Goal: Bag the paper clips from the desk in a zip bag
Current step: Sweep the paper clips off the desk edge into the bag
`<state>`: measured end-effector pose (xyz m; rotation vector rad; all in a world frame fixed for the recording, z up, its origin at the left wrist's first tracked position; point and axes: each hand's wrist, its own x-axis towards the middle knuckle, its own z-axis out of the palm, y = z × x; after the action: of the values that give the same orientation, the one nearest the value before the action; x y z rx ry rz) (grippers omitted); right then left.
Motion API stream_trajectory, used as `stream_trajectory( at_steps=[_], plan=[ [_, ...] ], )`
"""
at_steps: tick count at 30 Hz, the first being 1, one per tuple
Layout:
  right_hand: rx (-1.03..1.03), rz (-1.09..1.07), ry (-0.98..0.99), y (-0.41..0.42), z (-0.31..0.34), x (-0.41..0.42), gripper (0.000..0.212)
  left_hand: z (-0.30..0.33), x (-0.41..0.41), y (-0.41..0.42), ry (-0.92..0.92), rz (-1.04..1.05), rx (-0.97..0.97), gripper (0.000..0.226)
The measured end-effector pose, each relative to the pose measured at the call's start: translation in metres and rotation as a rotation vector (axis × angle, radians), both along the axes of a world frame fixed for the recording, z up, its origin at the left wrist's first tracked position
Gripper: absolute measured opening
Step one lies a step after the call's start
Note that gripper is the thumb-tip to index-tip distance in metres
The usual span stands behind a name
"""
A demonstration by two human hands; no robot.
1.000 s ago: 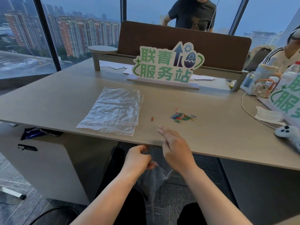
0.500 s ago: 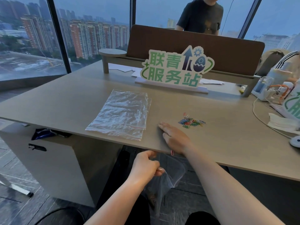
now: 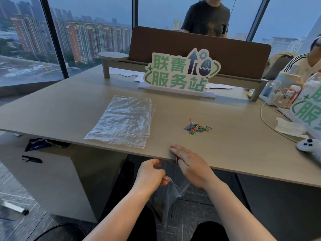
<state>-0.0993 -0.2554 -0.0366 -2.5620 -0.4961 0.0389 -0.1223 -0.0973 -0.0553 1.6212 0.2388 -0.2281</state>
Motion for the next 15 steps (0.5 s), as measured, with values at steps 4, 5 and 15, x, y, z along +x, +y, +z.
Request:
stream_trajectory(
  at_steps=[4,5,15],
  plan=[
    [0.039,-0.017,-0.005,-0.002,-0.002,-0.013,0.050,0.003,-0.002,-0.004,0.000,-0.013,-0.010,0.052],
    [0.050,-0.020,-0.008,-0.003,-0.003,-0.016,0.050,0.004,-0.003,-0.005,-0.004,-0.018,-0.015,0.050],
    [0.255,-0.168,-0.163,-0.016,0.005,-0.021,0.042,0.010,-0.009,-0.014,0.018,-0.024,-0.020,0.056]
  ],
)
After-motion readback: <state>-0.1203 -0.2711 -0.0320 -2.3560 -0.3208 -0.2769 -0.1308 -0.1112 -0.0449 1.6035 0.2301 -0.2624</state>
